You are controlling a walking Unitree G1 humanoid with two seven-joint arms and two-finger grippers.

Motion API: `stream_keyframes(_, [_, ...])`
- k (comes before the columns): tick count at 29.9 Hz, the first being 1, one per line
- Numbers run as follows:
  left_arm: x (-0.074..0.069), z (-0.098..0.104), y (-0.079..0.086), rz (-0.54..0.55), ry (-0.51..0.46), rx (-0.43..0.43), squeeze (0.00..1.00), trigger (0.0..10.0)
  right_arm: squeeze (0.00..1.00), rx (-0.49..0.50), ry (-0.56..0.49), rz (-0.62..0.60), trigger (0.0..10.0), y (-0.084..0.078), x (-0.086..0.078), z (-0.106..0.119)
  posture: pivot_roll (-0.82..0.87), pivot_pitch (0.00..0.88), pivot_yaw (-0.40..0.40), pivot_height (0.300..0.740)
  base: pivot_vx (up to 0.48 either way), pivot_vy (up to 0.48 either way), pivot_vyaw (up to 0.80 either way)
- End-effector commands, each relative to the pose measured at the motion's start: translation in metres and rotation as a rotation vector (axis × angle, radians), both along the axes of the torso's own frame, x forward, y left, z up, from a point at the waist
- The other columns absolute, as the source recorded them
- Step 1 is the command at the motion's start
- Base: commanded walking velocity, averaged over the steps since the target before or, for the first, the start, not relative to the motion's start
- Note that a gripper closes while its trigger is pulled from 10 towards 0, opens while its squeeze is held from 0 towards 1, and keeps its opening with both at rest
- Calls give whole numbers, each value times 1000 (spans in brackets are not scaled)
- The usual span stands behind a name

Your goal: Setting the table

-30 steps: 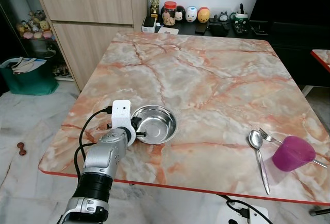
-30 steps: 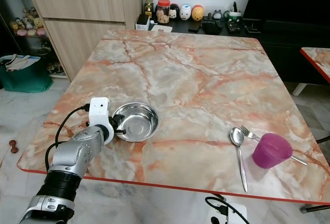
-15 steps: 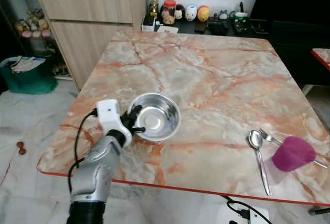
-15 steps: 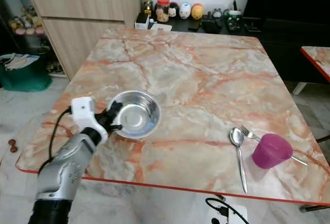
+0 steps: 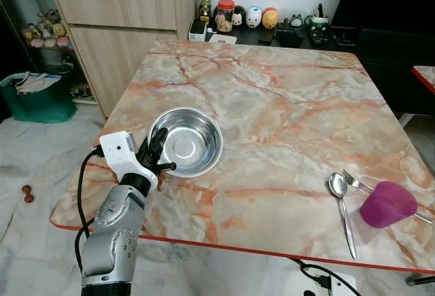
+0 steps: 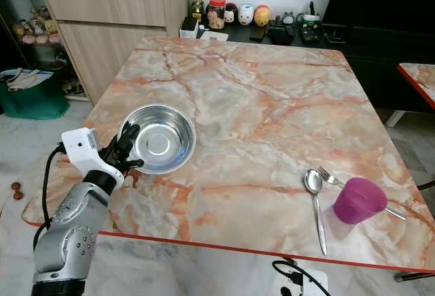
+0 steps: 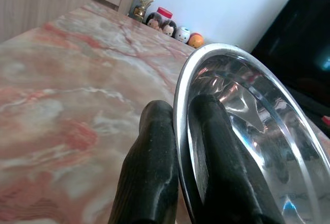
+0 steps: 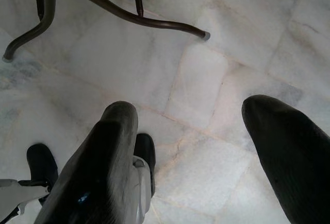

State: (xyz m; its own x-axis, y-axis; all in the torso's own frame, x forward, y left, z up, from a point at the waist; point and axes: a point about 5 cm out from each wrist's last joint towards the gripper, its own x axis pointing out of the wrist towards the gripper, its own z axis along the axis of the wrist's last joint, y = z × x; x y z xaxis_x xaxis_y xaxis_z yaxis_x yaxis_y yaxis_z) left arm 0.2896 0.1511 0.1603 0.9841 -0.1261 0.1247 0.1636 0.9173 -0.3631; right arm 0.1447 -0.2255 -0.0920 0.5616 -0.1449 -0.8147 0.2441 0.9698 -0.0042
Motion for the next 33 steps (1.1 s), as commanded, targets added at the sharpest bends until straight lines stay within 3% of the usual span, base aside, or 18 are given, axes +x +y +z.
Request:
stream_keyframes(1, [2, 8, -4, -8, -31, 1, 0, 10000, 0, -9, -3, -17, 10000, -5, 0, 1, 118, 0, -80, 740, -398, 0, 0])
stream_keyframes(15, [7, 11, -6, 3, -35, -6, 0, 10000, 0, -9, -2, -13, 10000, -5, 0, 1, 113, 0, -79, 740, -306, 0, 0])
stream_keyframes(33, [12, 14, -9, 1, -42, 10, 0, 10000, 0, -6, -2, -16, 10000, -4, 0, 1, 115, 0, -77, 740, 0, 0, 0])
